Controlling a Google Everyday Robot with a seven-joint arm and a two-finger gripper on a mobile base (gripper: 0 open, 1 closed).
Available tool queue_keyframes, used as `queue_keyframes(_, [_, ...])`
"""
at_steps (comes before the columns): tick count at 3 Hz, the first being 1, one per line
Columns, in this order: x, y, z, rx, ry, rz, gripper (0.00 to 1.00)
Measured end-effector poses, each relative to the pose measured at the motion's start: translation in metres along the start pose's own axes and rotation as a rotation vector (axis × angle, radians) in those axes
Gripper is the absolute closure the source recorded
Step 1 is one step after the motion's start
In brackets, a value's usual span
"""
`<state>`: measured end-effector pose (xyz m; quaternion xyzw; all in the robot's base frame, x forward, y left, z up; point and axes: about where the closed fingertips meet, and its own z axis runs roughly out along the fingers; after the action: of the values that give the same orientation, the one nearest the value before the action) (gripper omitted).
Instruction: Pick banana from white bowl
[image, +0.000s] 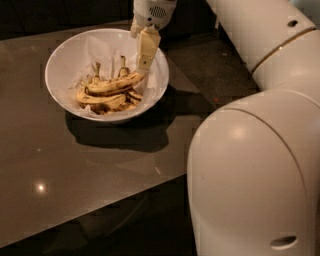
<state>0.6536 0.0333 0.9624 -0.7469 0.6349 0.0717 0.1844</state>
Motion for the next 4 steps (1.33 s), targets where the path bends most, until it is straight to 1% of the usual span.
queue_keyframes(1, [-0.007,0.004,0.007,-0.018,0.013,-0.001,0.47])
queue_keyframes(2, [-0.012,0.008,0.017,-0.036,0.039,-0.004,0.4])
queue_keyframes(4, [-0.016,0.013,0.04,-0.084,0.065,-0.003,0.44])
